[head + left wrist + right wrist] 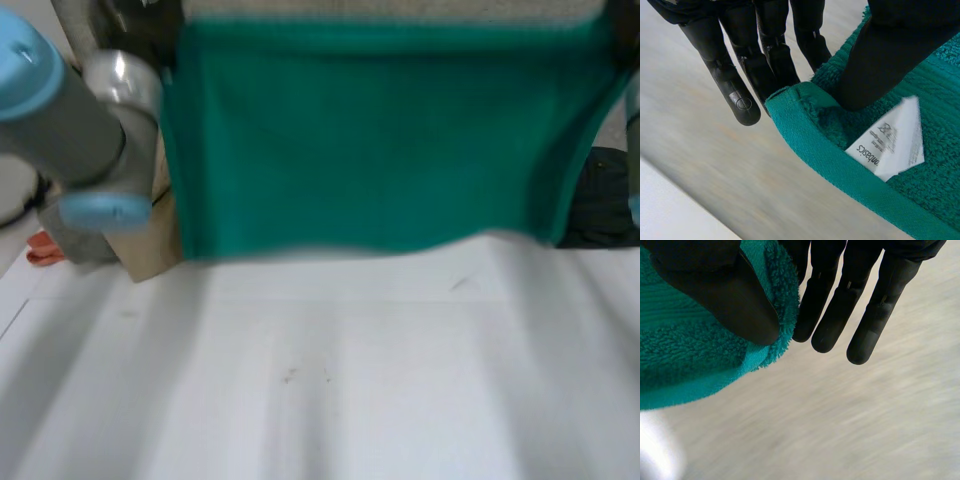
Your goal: Fold the laundry.
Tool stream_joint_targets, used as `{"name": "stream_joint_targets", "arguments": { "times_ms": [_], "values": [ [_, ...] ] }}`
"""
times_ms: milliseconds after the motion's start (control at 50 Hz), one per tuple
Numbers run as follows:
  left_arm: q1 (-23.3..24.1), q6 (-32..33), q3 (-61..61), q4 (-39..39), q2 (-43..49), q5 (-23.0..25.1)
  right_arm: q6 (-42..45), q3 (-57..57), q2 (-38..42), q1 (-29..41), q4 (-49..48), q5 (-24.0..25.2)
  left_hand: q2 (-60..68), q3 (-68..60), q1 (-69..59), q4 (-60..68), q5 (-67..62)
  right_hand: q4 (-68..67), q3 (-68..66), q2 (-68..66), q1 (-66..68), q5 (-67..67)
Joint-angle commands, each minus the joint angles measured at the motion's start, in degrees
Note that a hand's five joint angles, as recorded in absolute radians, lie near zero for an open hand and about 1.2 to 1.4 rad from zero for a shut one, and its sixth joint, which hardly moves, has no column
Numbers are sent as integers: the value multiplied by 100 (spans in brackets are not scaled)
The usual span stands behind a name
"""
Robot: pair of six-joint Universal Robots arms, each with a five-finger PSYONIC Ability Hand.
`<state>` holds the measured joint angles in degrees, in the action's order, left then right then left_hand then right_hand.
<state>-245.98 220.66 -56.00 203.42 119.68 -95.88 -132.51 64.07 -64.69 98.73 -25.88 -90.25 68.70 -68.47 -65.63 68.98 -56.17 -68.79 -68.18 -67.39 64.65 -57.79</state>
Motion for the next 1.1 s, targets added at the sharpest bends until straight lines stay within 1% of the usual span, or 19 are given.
{"name": "stream_joint_targets", "arguments": {
  "times_ms": [20, 100, 280, 420, 540, 620, 700, 720, 780, 800, 820, 840, 860, 880, 900, 940, 980, 1040, 1100],
  "values": [
    [-46, -5, 616, 1041, -67, 8, -512, 132, -114, -20, -1947, 332, 1130, -1153, -1437, 1102, -1383, -1121, -1182, -1261, 1535, -1221],
    [-46, -146, 301, 866, -85, -19, -504, 246, -70, 15, -1824, 535, 1130, -1153, -1437, 1102, -1383, -1121, -1182, -1261, 1535, -1221],
    [-64, -594, -1376, 743, -76, -1, -679, 729, 316, -55, -1376, 886, 1130, -1153, -1437, 1102, -1383, -1121, -1182, -1261, 1535, -1221],
    [-73, -708, -2536, 734, 116, 8, -768, 1441, 896, -117, -664, 1633, 1130, -1153, -1437, 1102, -1383, -1121, -1182, -1261, 1535, -1221],
    [-20, -735, -3364, 620, 267, 8, -741, 2091, 1020, -397, -85, 1889, 1130, -1153, -1437, 1102, -1383, -1121, -1182, -1261, 1535, -1221],
    [-2, -761, -4067, 181, -110, 8, -732, 2382, 871, -565, 355, 1889, 1130, -1153, -1437, 1102, -1383, -1121, -1182, -1261, 1535, -1221],
    [-20, -761, -4735, -416, -787, 16, -688, 2637, 397, -863, 1338, 1871, 1130, -1153, -1437, 1102, -1383, -1121, -1182, -1261, 1535, -1221],
    [-28, -761, -4858, -539, -918, 8, -636, 2690, 135, -1003, 1949, 1828, 1130, -1153, -1437, 1102, -1383, -1121, -1182, -1261, 1535, -1221],
    [-37, -709, -5359, -1137, -1516, 16, -513, 2708, -218, -1206, 2998, 1818, 1130, -1153, -1437, 1102, -1383, -1121, -1182, -1261, 1535, -1221],
    [-37, -700, -5482, -1286, -1665, 16, -356, 2716, -437, -1398, 3741, 1810, 1130, -1153, -1437, 1102, -1383, -1121, -1182, -1261, 1535, -1221],
    [-37, -691, -5701, -1636, -1893, 16, -215, 2751, -535, -1522, 4149, 1810, 1130, -1153, -1437, 1102, -1383, -1121, -1182, -1261, 1535, -1221],
    [-37, -691, -5799, -1822, -2008, 25, -144, 2760, -579, -1575, 4336, 1810, 1130, -1153, -1437, 1102, -1383, -1121, -1182, -1261, 1535, -1221],
    [-37, -700, -5887, -1998, -2105, 34, 100, 2821, -676, -1689, 4816, 1801, 1130, -1153, -1437, 1102, -1383, -1121, -1182, -1261, 1535, -1221],
    [-46, -717, -6018, -2347, -2272, 51, 251, 2865, -711, -1742, 5038, 1792, 1130, -1153, -1437, 1102, -1383, -1121, -1182, -1261, 1535, -1221],
    [-46, -726, -6063, -2481, -2317, 60, 417, 2918, -746, -1804, 5215, 1783, 1130, -1153, -1437, 1102, -1383, -1121, -1182, -1261, 1535, -1221],
    [-37, -735, -6125, -2702, -2387, 69, 847, 3058, -764, -1875, 5418, 1774, 1130, -1153, -1437, 1102, -1383, -1121, -1182, -1261, 1535, -1221],
    [6, -735, -6142, -2895, -2396, 113, 1007, 3120, -773, -1892, 5358, 1766, 1130, -1153, -1437, 1102, -1383, -1121, -1182, -1261, 1535, -1221],
    [50, -752, -6055, -2914, -2344, 166, 964, 3182, -764, -1866, 5041, 1739, 1130, -1153, -1437, 1102, -1383, -1121, -1182, -1261, 1535, -1221],
    [24, -770, -5914, -2879, -2300, 175, 649, 3139, -686, -1831, 4656, 1748, 1130, -1153, -1437, 1102, -1383, -1121, -1182, -1261, 1535, -1221]
  ]
}}
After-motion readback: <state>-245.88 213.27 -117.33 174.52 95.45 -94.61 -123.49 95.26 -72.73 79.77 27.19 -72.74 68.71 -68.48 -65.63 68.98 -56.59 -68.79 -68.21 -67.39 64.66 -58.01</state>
